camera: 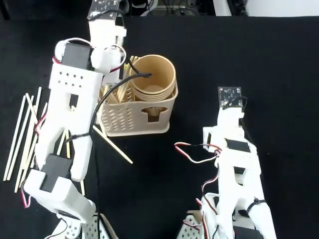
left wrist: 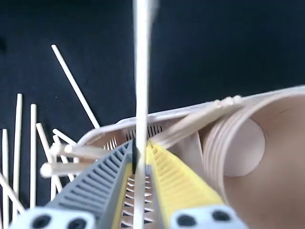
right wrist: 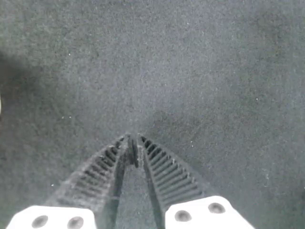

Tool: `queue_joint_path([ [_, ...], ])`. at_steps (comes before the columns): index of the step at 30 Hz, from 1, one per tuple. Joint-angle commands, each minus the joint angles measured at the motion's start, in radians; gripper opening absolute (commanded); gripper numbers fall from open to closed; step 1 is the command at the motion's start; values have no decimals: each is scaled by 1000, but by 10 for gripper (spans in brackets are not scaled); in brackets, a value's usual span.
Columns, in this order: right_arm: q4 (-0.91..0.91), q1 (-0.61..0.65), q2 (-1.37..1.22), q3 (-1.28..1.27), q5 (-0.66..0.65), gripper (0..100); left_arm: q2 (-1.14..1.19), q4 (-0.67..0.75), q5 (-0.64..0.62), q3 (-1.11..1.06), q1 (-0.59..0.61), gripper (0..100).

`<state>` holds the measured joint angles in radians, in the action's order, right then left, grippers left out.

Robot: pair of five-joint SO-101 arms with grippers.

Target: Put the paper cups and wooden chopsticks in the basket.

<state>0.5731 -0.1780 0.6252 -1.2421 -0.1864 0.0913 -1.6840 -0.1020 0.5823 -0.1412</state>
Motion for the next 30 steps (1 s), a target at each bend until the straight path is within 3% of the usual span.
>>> queue_joint_path([
  [1, -12, 6, 4, 7, 5, 12, -31, -44, 11, 97, -8, 30],
  [9, -12, 6, 4, 7, 5, 12, -100, -74, 55, 96, -8, 29],
  [16, -12, 6, 4, 7, 5, 12, -362, -44, 54, 90, -7, 29],
  [23, -12, 6, 4, 7, 5, 12, -664, 219, 60, 5, 2, 29],
  [30, -12, 6, 4, 7, 5, 12, -878, 615, 58, -530, 18, 29],
])
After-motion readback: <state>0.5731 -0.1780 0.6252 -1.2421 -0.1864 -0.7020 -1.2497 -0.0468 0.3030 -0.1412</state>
